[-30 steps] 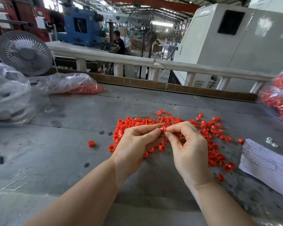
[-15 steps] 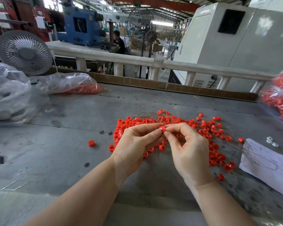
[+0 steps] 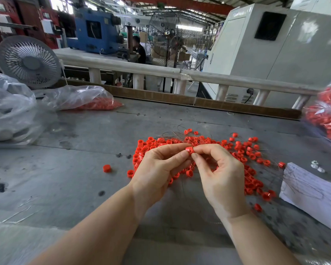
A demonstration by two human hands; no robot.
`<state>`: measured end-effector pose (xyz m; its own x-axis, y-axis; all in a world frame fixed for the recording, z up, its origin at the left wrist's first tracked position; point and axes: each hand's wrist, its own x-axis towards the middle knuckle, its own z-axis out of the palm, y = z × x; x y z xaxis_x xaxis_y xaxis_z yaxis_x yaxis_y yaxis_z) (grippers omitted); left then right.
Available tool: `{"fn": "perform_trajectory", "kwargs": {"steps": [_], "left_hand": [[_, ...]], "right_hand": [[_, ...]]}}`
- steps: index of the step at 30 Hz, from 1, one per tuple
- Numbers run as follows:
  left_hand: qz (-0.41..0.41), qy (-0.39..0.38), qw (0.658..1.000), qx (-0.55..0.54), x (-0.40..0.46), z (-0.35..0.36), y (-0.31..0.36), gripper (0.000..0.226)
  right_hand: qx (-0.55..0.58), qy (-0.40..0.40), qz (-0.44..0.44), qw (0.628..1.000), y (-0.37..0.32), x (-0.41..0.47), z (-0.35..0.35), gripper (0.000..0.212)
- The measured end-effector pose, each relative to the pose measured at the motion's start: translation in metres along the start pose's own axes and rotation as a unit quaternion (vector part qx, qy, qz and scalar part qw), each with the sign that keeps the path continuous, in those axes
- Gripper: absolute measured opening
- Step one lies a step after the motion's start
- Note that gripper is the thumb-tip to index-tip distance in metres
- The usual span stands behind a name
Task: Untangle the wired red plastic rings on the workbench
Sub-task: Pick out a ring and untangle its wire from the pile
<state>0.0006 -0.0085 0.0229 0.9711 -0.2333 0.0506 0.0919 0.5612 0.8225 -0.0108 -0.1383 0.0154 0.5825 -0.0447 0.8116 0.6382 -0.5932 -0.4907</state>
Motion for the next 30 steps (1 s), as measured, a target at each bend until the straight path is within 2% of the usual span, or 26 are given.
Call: {"fn": "perform_trajectory", "kwargs": {"steps": [6, 30], "left_hand": [[-0.024, -0.007, 0.999, -0.020, -0.0003, -0.0014, 0.0030, 0.017], [-0.001, 0.000, 1.000, -0.002, -0.0001, -0.0008, 0.0009, 0.020]], "right_hand": [[-0.008, -0.005, -0.007, 1.000, 0.0019, 0.0000, -0.0002, 0.005], [0.000, -0.007, -0.018, 1.000, -0.0010, 0.0019, -0.0020, 0.004]]}}
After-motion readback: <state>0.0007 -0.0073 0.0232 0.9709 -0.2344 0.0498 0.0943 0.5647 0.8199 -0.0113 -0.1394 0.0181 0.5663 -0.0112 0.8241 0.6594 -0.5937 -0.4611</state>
